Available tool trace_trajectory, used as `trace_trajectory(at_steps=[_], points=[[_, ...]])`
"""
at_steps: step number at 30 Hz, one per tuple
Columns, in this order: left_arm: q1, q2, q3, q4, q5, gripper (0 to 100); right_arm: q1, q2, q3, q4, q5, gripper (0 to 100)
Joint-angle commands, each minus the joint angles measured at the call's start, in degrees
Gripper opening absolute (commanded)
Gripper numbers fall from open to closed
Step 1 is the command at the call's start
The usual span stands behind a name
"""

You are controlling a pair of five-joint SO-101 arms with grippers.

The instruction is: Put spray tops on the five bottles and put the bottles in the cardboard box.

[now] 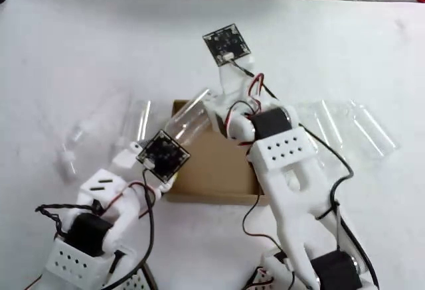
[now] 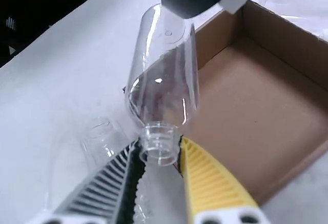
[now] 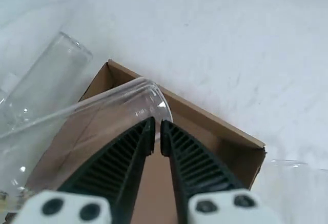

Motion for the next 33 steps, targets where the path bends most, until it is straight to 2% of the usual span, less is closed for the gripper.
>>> trace_trajectory(at_steps=[1,13,21,27,33], points=[[0.7,-1.0,-2.7,-0.4,0.8,2,-0.9,1.5,-0.4,-0.9,-0.3,1.6],[0.6,-23.0,-1.6,6.7,0.9,2,-0.9,1.8,0.5,2.1,-0.3,1.6],[0.2,-20.9,-0.2,4.7,0.8,2,4.0,-4.4,0.6,5.5,-0.3,1.6],[0.2,-20.9,0.1,4.7,0.8,2,1.7,-4.8,5.7,1.3,-0.3,1.6],[-1.1,-20.9,0.2,4.7,0.7,2,3.4,-5.9,6.7,0.3,-0.3,1.6]])
